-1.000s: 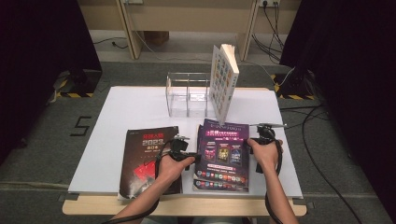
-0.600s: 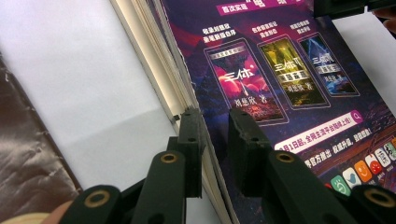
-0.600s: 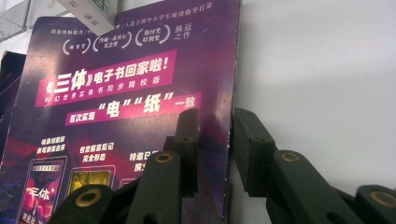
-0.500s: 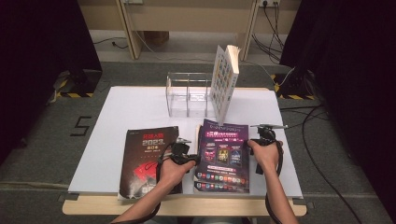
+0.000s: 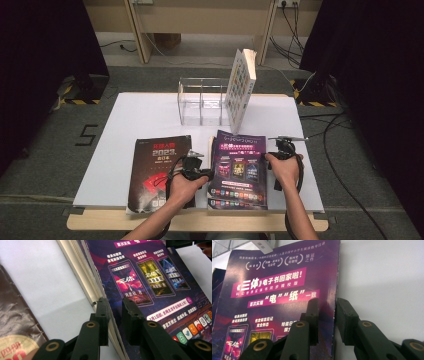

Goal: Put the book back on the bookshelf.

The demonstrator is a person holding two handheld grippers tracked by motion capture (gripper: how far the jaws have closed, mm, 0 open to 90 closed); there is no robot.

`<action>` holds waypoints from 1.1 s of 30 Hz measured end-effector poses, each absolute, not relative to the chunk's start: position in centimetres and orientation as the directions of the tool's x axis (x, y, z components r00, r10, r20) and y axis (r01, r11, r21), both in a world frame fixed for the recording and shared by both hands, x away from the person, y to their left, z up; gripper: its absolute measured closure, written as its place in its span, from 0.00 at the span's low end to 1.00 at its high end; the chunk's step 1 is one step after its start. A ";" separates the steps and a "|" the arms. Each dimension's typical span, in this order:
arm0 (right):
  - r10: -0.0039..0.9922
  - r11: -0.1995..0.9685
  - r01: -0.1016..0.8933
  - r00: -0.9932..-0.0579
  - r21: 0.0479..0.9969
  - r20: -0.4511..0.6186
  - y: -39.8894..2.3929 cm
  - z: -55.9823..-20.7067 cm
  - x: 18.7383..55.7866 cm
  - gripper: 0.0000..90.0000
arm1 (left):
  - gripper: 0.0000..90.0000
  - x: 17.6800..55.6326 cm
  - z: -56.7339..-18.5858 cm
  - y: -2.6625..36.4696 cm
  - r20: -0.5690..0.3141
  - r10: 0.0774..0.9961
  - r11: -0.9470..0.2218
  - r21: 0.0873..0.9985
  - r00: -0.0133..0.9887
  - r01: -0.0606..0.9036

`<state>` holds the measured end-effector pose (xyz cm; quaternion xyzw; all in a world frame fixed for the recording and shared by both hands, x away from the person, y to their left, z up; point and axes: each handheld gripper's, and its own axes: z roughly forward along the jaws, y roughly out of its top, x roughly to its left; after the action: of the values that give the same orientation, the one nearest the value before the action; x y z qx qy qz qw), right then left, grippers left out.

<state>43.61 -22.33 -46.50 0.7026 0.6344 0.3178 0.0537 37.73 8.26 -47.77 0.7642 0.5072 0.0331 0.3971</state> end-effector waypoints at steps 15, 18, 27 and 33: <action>0.919 -0.186 0.859 -0.020 0.477 0.393 -22.3 -46.6 41.7 0.81 | 0.88 36.0 -47.6 8.4 -0.309 0.801 -0.214 0.652 0.512 0.728; 0.919 -0.187 0.856 -0.021 0.481 0.395 -22.3 -46.7 41.4 0.81 | 0.90 35.7 -47.7 8.5 -0.318 0.800 -0.210 0.645 0.509 0.734; 0.926 -0.169 0.857 -0.032 0.488 0.377 -22.1 -46.6 40.7 0.81 | 0.90 34.9 -47.7 8.5 -0.307 0.794 -0.227 0.650 0.524 0.725; 0.934 -0.144 0.858 -0.046 0.492 0.354 -21.8 -46.5 40.2 0.81 | 0.90 34.3 -47.7 8.5 -0.305 0.789 -0.238 0.649 0.534 0.722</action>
<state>40.24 -21.84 -46.50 0.6881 0.6513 0.3143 0.0602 34.26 8.53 -47.65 0.7857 0.4808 0.0428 0.3869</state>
